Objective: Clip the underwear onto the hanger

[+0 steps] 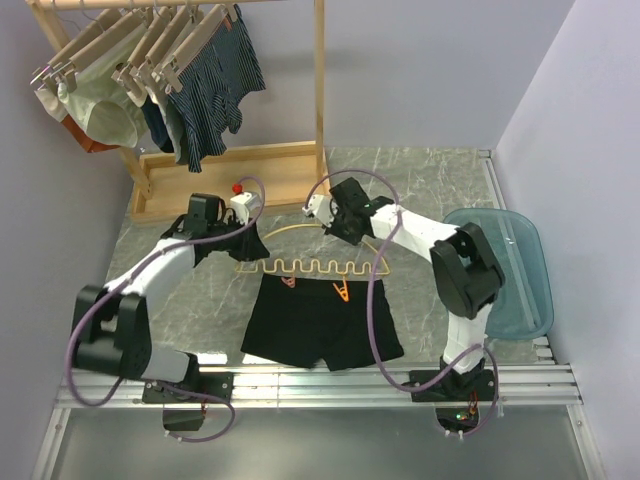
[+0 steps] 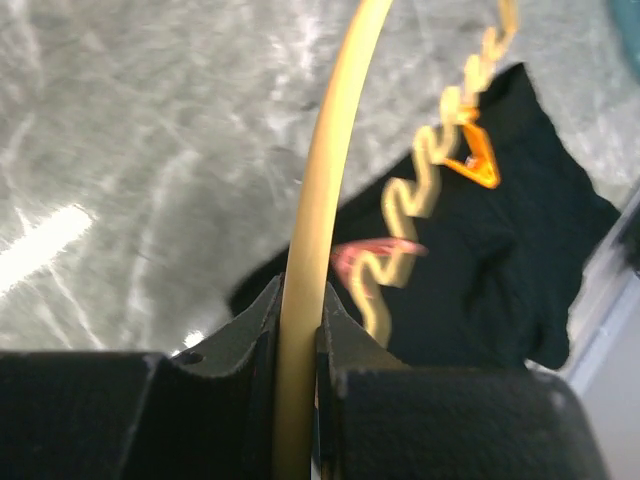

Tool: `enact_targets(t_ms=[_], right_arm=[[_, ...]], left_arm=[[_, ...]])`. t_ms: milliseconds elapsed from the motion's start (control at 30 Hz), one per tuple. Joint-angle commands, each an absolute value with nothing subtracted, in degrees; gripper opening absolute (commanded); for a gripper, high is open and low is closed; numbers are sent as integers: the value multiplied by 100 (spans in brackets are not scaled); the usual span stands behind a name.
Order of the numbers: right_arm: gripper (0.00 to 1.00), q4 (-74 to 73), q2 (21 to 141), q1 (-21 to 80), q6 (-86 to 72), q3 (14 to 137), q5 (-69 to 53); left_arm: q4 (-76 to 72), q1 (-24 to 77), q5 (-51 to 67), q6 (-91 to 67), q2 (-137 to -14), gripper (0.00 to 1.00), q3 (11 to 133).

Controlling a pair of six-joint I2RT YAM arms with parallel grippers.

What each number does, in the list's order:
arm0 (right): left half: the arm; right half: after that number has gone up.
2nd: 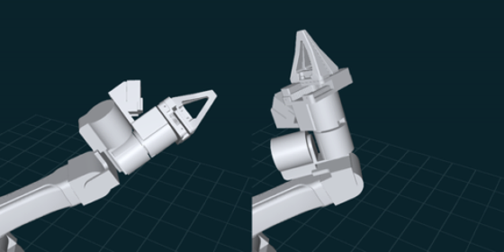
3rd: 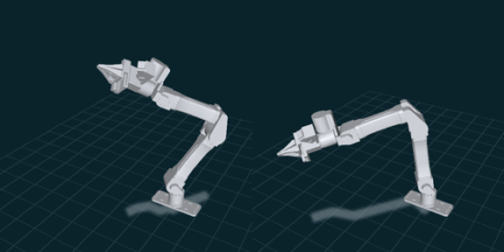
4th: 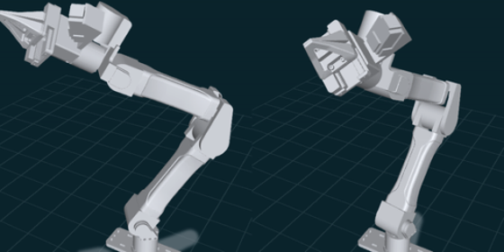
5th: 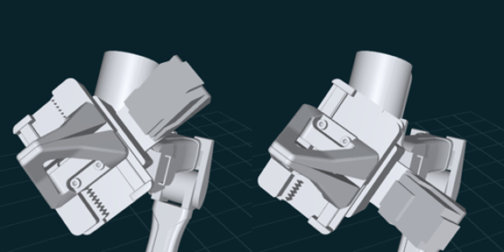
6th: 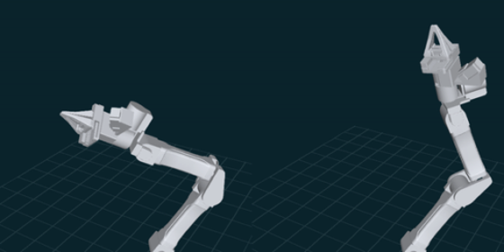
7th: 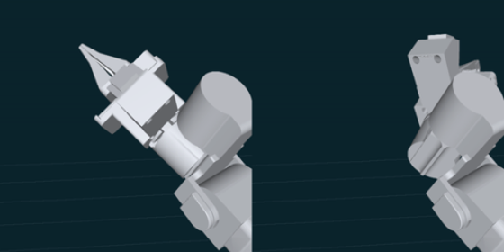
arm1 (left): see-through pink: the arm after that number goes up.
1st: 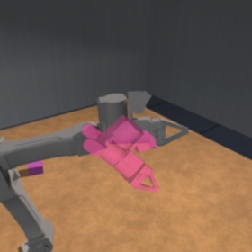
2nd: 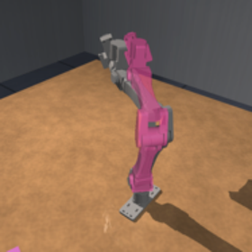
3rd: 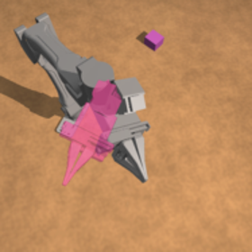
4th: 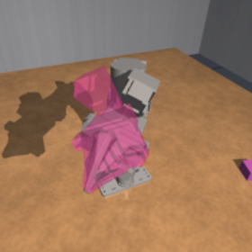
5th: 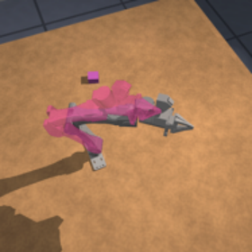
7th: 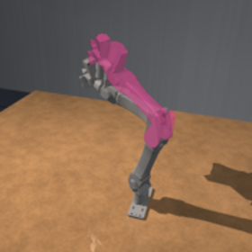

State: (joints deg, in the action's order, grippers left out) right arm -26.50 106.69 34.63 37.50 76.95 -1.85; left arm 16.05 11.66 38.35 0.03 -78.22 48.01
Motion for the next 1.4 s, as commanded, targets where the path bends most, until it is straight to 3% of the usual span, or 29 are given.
enact_targets(t_ms=[0, 433, 633, 767, 867, 900, 967, 1000, 1100, 1367], right_arm=[[0, -2074, 10871, 3603, 3278, 8402, -168], [0, -2144, 12075, 3410, 3436, 9606, -18], [0, -2162, 12488, 3375, 3516, 10115, 132], [1, -2267, 12638, 3392, 3489, 10309, 228], [7, -2233, 12683, 3384, 3516, 10318, 299], [13, -2224, 12700, 3375, 3516, 10336, 334], [20, -2206, 12709, 3375, 3516, 10327, 360], [27, -2206, 12709, 3375, 3507, 10327, 352], [39, -2311, 12674, 3384, 3419, 10432, 352], [43, -2680, 12366, 3366, 3331, 10555, 413]], left_arm=[[1126, 994, 3322, 272, -8540, 6, 5123], [677, 721, 3437, 325, -9940, 15, 6029], [624, 686, 3094, 325, -10450, 29, 6363], [869, 642, 2971, 378, -10530, 46, 6626], [1072, 607, 2988, 448, -10389, 57, 6636], [1116, 589, 3006, 466, -10232, 66, 6610], [1160, 571, 2988, 510, -9908, 71, 6487], [1160, 563, 3006, 536, -9792, 81, 6434], [1300, 562, 2971, 598, -9414, 83, 6328], [1467, 484, 2565, 554, -8965, 81, 6143]])
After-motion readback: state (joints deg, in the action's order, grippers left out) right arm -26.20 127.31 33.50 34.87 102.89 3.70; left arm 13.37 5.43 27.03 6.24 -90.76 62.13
